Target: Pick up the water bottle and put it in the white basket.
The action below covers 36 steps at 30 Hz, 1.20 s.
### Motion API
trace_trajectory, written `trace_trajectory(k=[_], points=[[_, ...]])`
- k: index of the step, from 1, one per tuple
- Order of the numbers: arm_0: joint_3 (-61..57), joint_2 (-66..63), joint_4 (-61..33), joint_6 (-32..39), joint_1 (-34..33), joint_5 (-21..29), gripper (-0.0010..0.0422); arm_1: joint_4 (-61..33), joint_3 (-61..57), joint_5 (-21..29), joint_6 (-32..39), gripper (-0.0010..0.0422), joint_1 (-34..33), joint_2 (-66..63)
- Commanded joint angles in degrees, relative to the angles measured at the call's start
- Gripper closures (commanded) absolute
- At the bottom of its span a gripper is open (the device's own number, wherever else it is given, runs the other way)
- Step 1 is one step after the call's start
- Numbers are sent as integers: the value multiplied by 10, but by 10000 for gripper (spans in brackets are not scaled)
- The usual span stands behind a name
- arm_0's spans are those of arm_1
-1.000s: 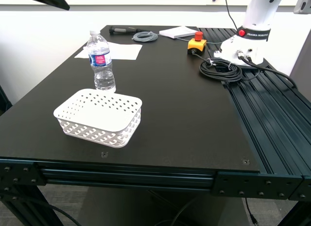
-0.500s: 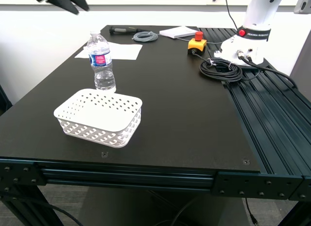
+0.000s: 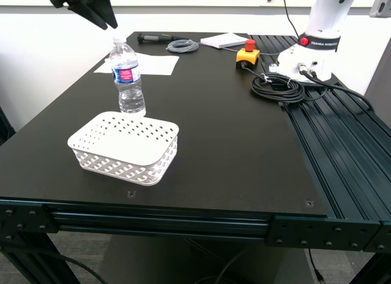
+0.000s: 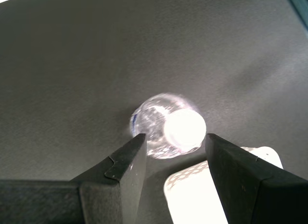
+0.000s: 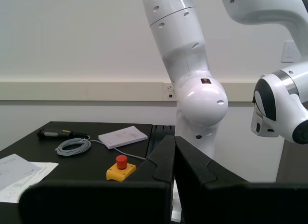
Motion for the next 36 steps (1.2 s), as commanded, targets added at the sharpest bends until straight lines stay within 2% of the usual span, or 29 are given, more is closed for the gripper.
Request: trace_trajectory(k=[1,4,9,11,13,17,22,24,26,28,30,35,36], points=[[0,0,2,0,0,0,412,-7,0,2,-1,236,-1,0],[0,0,2,0,0,0,412,-8,-1,4,-5,191,-3,0],[0,0,2,0,0,0,412,-2,-34,-13,-16,86,-10,0],[0,0,2,0,0,0,412,7,-54,-22,-16,76,-14,0],[0,0,2,0,1,0,412,31,-77,-22,-17,87,-23,0],[0,0,2,0,0,0,412,98,-113,-16,-25,158,-40,0],[0,0,2,0,0,0,412,134,-126,-15,-24,237,-45,0],[0,0,2,0,1,0,412,135,-126,-18,-19,254,-45,0],[0,0,2,0,1,0,412,134,-126,-26,-16,253,-44,0],[0,0,1,0,1,0,412,134,-126,-37,-5,236,-44,0],[0,0,2,0,0,0,412,134,-126,-38,0,199,-43,0],[0,0,2,0,1,0,412,138,-126,-95,11,51,-43,0],[0,0,2,0,1,0,412,140,-126,-100,13,35,-43,0]])
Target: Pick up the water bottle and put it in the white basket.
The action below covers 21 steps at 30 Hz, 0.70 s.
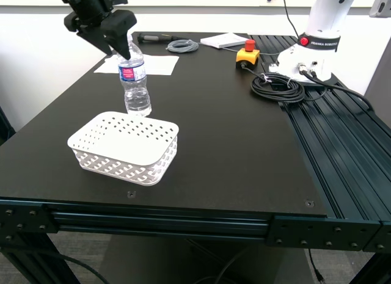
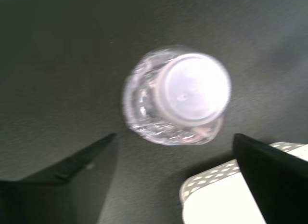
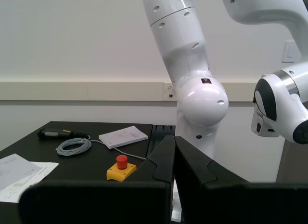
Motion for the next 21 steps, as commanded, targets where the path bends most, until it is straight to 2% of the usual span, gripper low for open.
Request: trace_trajectory(k=[1,4,6,11,17,19,21], points=[[0,0,2,0,0,0,412,11,0,-21,7,28,0,0],[0,0,2,0,0,0,412,44,0,-17,9,59,-1,0],[0,0,2,0,0,0,412,63,0,10,1,102,-1,0],[0,0,2,0,0,0,412,94,0,40,-7,195,-2,0],[0,0,2,0,0,0,412,101,-2,71,-10,249,-2,0],[0,0,2,0,0,0,412,92,-4,72,-9,302,-2,0],[0,0,2,0,0,0,412,86,-5,73,-9,399,-2,0]])
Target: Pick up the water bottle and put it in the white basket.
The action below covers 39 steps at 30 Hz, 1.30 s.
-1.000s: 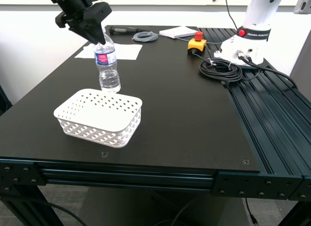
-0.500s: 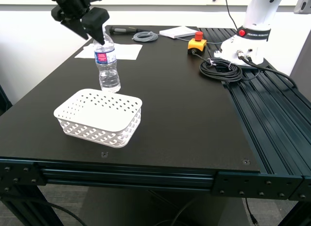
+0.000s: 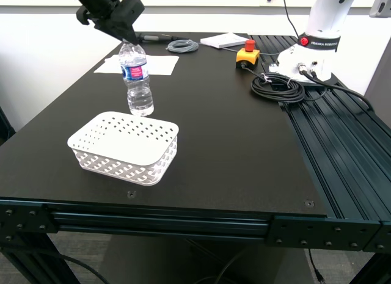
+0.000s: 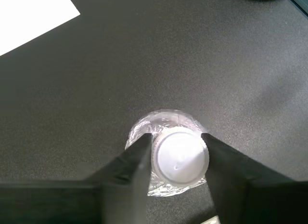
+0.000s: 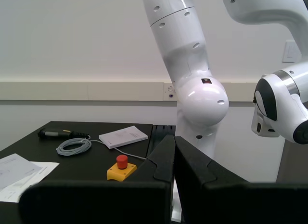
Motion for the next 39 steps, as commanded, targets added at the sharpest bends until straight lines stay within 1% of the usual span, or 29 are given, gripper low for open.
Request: trace_trajectory(k=[1,2,4,8,15,19,23,26,29,32,35,39], points=[[0,0,2,0,0,0,412,-10,-2,5,-2,414,0,0],[0,0,2,0,0,0,412,-14,-2,3,-3,406,0,0],[0,0,2,0,0,0,412,-25,-2,3,-2,414,0,0],[0,0,2,0,0,0,412,-60,2,3,-2,414,-1,-15],[0,0,1,0,0,0,412,-55,3,-5,-10,414,-1,-151],[0,0,1,0,0,0,412,-115,-1,-9,-19,414,-5,-224],[0,0,0,0,0,0,412,-174,-2,-14,-22,414,-9,-263],[0,0,0,0,0,0,412,-196,-40,-12,-22,414,-15,-283],[0,0,0,0,0,0,412,-193,-130,-12,-23,413,-35,-311],[0,0,0,0,0,0,412,-152,-223,-11,-30,413,-51,-339],[0,0,1,0,0,0,412,-106,-276,6,-49,413,-53,-351],[0,0,0,0,0,0,412,-61,-291,9,-50,413,-53,-344]])
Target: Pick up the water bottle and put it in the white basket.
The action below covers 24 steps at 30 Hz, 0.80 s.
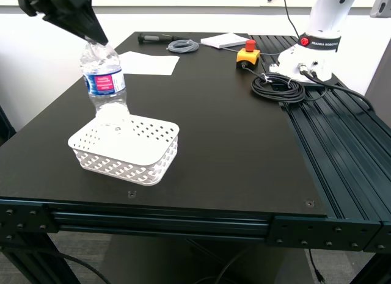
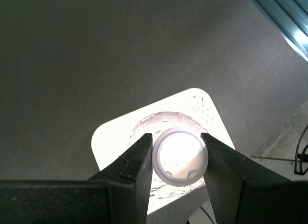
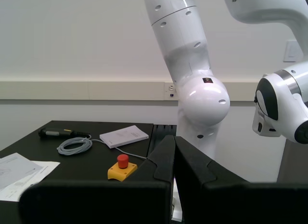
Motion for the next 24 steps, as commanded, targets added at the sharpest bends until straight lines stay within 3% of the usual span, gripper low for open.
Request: trace_trajectory(k=[1,18,21,24], points=[[0,0,2,0,0,1,412,29,1,29,-7,413,-1,13],[0,0,2,0,0,0,412,54,0,43,8,409,-2,79],[0,0,2,0,0,0,412,55,0,43,5,359,-2,79],[0,0,2,0,0,0,412,55,0,43,5,267,-2,79]])
